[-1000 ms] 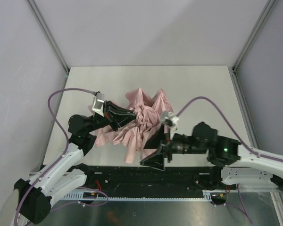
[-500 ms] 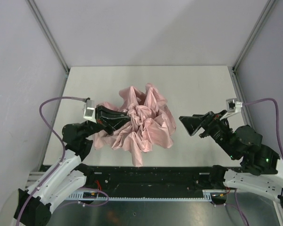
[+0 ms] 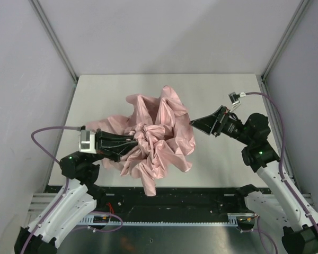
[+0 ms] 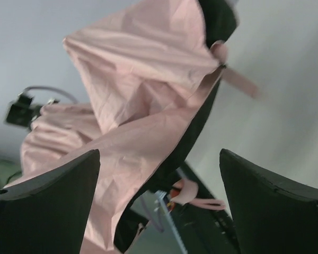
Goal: Put away the umbrella
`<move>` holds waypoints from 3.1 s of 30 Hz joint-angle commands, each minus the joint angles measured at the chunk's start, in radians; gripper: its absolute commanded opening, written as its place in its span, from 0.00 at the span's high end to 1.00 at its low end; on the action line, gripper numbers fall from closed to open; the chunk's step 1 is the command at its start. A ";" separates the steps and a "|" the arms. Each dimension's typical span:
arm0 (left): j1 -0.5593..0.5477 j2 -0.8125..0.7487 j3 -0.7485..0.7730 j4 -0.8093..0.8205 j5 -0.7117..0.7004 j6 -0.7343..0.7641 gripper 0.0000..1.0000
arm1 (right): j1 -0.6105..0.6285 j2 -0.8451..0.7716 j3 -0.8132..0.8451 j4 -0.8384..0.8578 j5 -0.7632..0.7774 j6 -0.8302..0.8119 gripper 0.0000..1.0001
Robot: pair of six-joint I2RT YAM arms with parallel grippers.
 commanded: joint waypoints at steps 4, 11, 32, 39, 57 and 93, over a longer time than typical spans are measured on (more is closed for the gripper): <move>0.008 -0.025 0.018 0.156 0.001 -0.016 1.00 | 0.012 0.035 -0.036 0.368 -0.301 0.194 0.04; 0.008 0.011 0.024 0.259 0.011 -0.071 1.00 | 0.105 0.112 -0.060 0.548 -0.301 0.288 0.21; 0.009 0.043 0.015 0.342 -0.014 -0.105 1.00 | 0.065 0.057 -0.082 0.783 -0.230 0.367 0.85; 0.022 0.095 -0.036 0.280 -0.252 -0.069 1.00 | 0.075 -0.021 -0.080 1.002 -0.065 0.315 1.00; -0.002 0.297 -0.024 0.250 -0.746 -0.208 1.00 | 0.764 0.335 0.207 0.724 0.293 -0.383 1.00; 0.092 0.246 -0.059 0.505 -0.312 -0.174 1.00 | 0.890 0.213 0.280 -0.371 0.354 -0.527 0.04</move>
